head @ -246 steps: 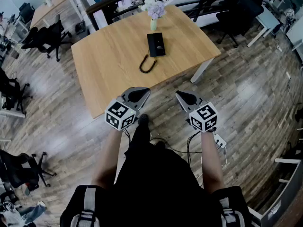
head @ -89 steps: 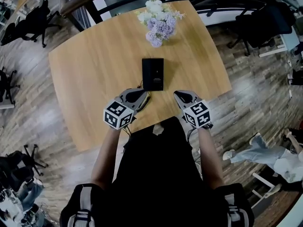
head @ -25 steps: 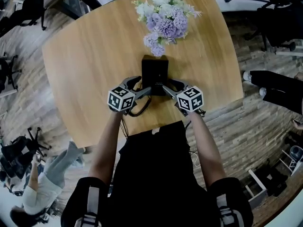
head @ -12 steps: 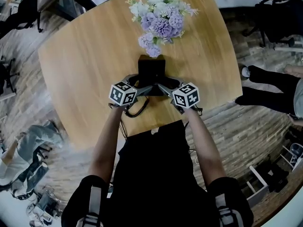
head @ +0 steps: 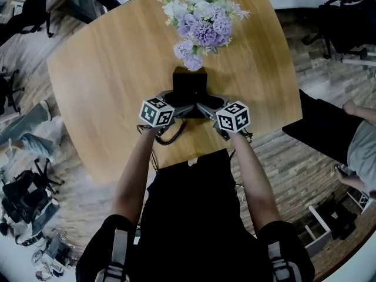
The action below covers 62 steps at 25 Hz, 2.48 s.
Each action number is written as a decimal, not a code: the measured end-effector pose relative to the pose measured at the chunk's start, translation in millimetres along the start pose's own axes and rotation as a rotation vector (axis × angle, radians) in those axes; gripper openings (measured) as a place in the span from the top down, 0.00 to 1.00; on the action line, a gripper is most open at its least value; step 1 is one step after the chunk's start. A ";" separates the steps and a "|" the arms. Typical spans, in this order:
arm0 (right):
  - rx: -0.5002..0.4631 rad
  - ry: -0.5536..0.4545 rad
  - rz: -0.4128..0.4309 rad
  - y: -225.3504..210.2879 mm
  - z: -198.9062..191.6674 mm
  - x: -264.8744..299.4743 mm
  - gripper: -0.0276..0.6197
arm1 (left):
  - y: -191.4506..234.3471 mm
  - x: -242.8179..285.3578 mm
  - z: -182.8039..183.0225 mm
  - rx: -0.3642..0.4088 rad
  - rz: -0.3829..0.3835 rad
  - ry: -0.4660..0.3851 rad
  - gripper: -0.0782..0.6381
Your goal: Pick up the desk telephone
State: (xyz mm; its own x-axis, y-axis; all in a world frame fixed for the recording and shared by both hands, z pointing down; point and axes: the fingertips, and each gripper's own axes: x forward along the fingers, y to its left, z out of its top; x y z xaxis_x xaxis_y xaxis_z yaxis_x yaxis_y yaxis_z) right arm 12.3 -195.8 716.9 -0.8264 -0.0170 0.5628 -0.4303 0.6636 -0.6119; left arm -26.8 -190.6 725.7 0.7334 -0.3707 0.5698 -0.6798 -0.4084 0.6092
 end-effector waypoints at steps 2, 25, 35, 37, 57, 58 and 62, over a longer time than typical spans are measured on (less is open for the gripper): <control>0.018 -0.003 0.001 -0.4 0.1 0.9 0.68 | 0.7 3.4 -1.3 -0.007 0.005 0.006 0.44; 0.099 0.006 -0.005 18.2 -10.9 0.5 0.68 | -10.9 -13.3 -15.0 -0.050 0.023 0.012 0.45; 0.070 -0.024 -0.010 39.6 -5.2 -13.8 0.68 | -30.0 -31.7 -9.3 -0.021 0.022 -0.028 0.46; 0.062 -0.035 -0.012 44.5 -0.8 -15.3 0.68 | -31.9 -36.9 -5.8 -0.012 0.025 -0.036 0.46; -0.052 -0.125 0.018 109.0 54.6 -28.3 0.68 | -53.7 -110.6 32.5 0.022 0.082 -0.189 0.46; -0.058 -0.132 0.019 112.1 58.4 -29.4 0.68 | -54.9 -114.5 35.5 0.021 0.082 -0.202 0.46; -0.095 -0.142 0.020 121.7 70.8 -32.3 0.68 | -58.5 -126.5 46.2 0.047 0.094 -0.226 0.47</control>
State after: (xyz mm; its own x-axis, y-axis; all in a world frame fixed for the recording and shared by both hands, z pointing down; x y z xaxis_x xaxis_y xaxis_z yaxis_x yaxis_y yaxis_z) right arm -39.0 -167.4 584.9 -0.8805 -0.1041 0.4624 -0.3823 0.7327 -0.5631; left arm -79.5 -158.3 592.6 0.6538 -0.5834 0.4819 -0.7477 -0.4000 0.5301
